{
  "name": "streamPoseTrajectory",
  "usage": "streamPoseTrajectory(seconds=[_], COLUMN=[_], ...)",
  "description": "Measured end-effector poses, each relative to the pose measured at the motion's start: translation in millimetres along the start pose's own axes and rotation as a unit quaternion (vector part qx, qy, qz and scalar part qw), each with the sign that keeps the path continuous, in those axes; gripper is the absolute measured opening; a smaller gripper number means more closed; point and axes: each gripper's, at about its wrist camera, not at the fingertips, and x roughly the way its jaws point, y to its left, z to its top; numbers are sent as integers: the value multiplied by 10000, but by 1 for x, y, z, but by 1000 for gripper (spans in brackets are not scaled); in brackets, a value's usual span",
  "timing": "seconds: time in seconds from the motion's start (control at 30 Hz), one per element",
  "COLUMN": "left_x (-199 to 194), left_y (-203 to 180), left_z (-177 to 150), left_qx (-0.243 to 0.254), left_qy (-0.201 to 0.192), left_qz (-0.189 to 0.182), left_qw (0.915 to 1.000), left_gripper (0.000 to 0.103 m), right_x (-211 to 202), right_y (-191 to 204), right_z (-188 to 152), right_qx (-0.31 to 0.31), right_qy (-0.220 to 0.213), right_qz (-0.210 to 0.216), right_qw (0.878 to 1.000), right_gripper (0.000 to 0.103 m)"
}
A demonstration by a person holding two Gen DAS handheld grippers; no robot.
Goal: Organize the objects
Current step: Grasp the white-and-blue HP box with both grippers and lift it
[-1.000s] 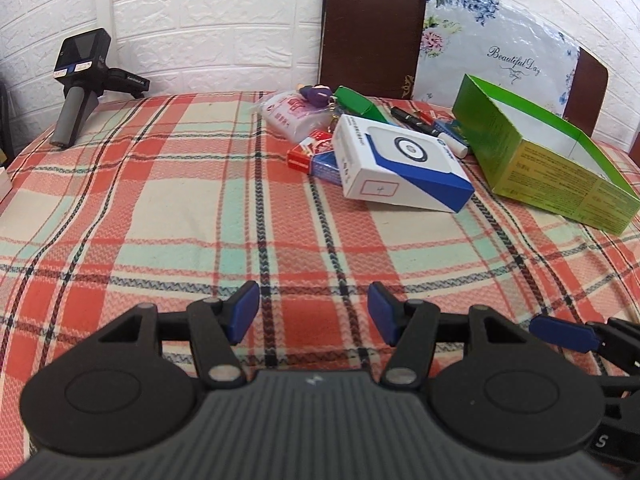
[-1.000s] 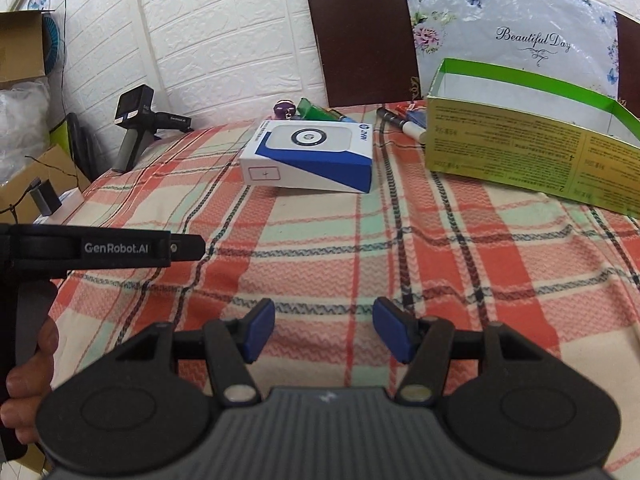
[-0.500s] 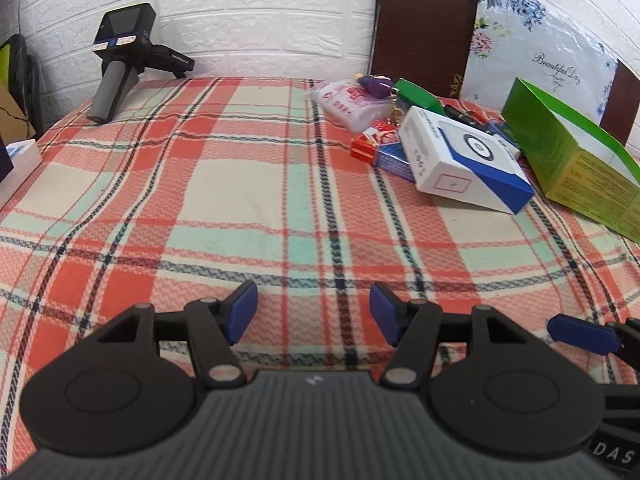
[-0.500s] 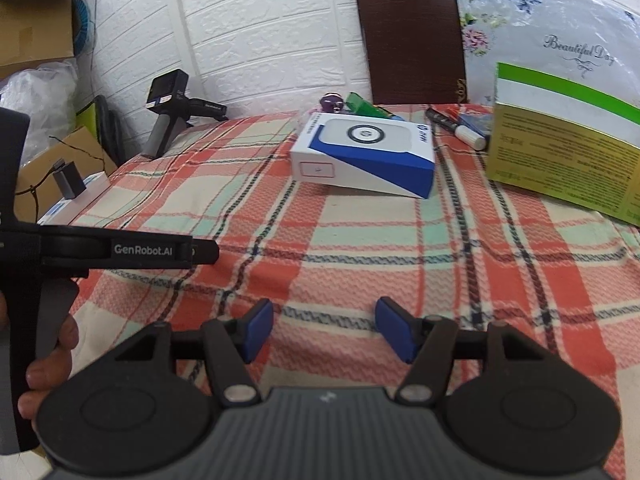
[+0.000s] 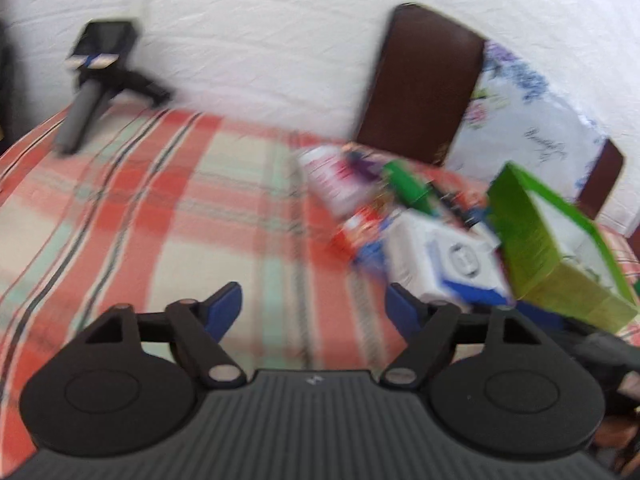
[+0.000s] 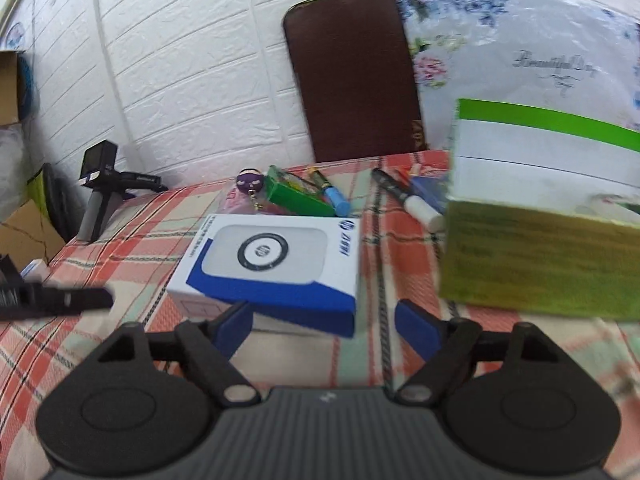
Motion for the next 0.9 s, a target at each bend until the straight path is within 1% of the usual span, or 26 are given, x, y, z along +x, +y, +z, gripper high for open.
streamPoseTrajectory(seconds=[0.03, 0.1, 0.2, 0.23, 0.27, 0.3, 0.33, 0.37, 0.4, 0.47, 0.53, 0.6, 0.67, 0.8, 0.83, 0.87, 0.9], left_x=[6, 23, 49, 55, 60, 61, 60, 55, 49, 35, 19, 1, -17, -49, -54, -57, -58], left_y=[-8, -22, -27, -26, -21, -15, -12, -10, -9, -4, 7, 25, 46, 80, 85, 89, 93], left_z=[6, 13, 17, 17, 17, 17, 16, 16, 15, 9, -1, -13, -26, -51, -54, -55, -54], left_qx=[93, 227, 127, 43, -82, -245, -388, -444, -387, -264, -322, -417, -639, -1023, -1106, -1193, -1238], left_qy=[-8, 120, 412, 481, 534, 568, 612, 626, 585, 561, 603, 592, 592, 544, 536, 552, 515], left_qz=[-125, -308, -465, -496, -598, -794, -998, -1036, -946, -851, -750, -632, -501, -255, -229, -211, -179], left_qw=[9999, 9992, 9980, 9976, 9967, 9949, 9924, 9917, 9930, 9944, 9948, 9954, 9949, 9929, 9922, 9911, 9908], left_gripper=[86, 86, 85, 83, 76, 70, 54, 54, 53, 53, 53, 53, 53, 54, 57, 63, 66], right_x=[5, 13, 23, 24, 25, 23, 21, 18, 15, 11, 5, -2, -9, -25, -28, -31, -32], right_y=[3, 9, 19, 22, 26, 30, 34, 38, 43, 56, 72, 85, 102, 137, 144, 149, 154], right_z=[2, 2, 3, 2, 2, 2, 2, 3, 2, 0, -7, -16, -29, -56, -62, -65, -68], right_qx=[-123, -328, -530, -599, -659, -701, -738, -786, -848, -1007, -1073, -1009, -1071, -1504, -1660, -1800, -1905], right_qy=[-10, 9, 129, 130, 130, 110, 67, 31, 16, 132, 231, 369, 498, 684, 691, 658, 605], right_qz=[18, 117, 197, 205, 215, 208, 206, 250, 252, 278, 355, 608, 870, 1329, 1410, 1432, 1406], right_qw=[9999, 9994, 9983, 9979, 9975, 9973, 9970, 9966, 9961, 9944, 9933, 9923, 9892, 9773, 9735, 9710, 9697], right_gripper=[84, 84, 84, 83, 82, 82, 81, 80, 80, 78, 78, 78, 78, 78, 80, 83, 85])
